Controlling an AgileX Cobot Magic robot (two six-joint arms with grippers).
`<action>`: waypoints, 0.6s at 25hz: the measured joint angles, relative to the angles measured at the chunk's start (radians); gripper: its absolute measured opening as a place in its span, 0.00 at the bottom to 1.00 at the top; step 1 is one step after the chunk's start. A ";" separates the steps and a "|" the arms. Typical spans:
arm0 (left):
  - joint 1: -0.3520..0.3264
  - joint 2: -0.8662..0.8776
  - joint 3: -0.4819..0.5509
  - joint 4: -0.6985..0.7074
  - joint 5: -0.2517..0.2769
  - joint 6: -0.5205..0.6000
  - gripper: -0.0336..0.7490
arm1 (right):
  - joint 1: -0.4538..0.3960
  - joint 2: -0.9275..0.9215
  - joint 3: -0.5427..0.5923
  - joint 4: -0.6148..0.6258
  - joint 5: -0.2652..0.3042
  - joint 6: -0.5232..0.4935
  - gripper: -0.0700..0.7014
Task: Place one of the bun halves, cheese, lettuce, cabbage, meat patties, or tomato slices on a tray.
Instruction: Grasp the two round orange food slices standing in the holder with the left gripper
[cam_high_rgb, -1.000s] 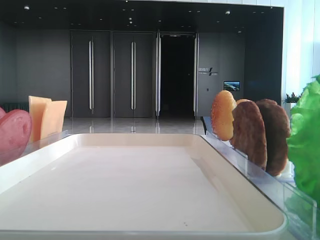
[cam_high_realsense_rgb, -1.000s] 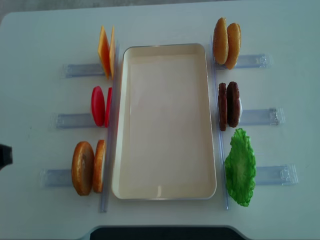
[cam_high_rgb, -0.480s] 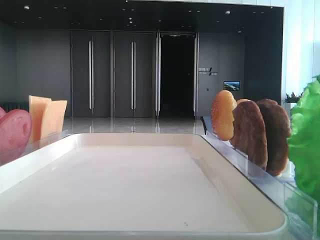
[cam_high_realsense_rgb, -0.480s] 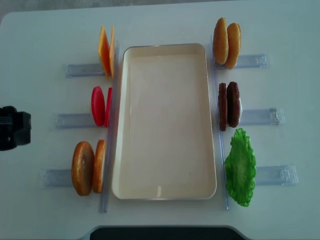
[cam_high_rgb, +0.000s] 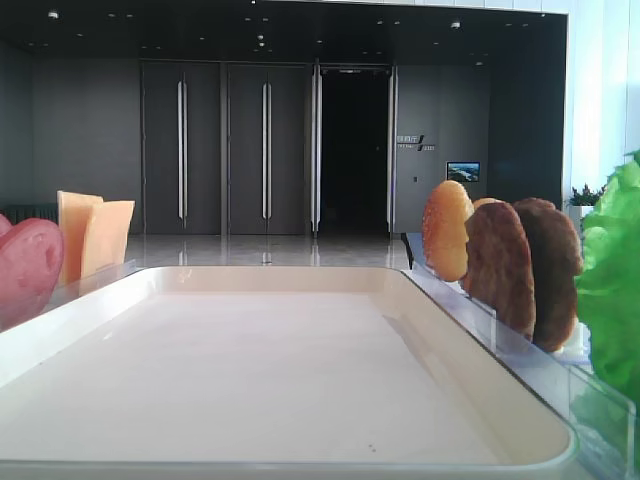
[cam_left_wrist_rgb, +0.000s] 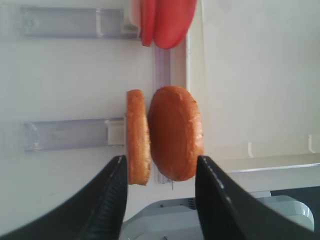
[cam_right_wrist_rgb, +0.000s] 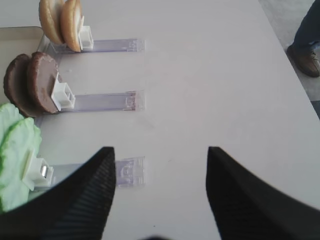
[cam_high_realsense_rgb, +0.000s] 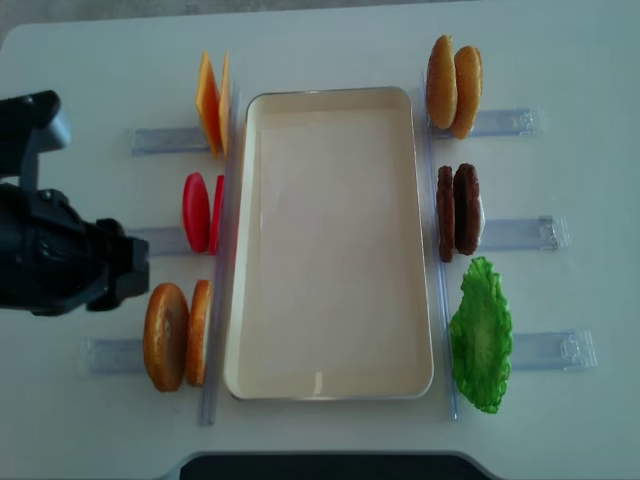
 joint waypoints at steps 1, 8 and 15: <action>-0.061 0.016 0.000 0.033 0.000 -0.061 0.49 | 0.000 0.000 0.000 0.000 0.000 0.000 0.59; -0.254 0.113 0.000 0.183 -0.010 -0.317 0.49 | 0.000 0.000 0.000 0.000 0.000 0.000 0.59; -0.258 0.197 0.000 0.182 -0.088 -0.335 0.49 | 0.000 0.000 0.000 0.000 0.000 0.000 0.59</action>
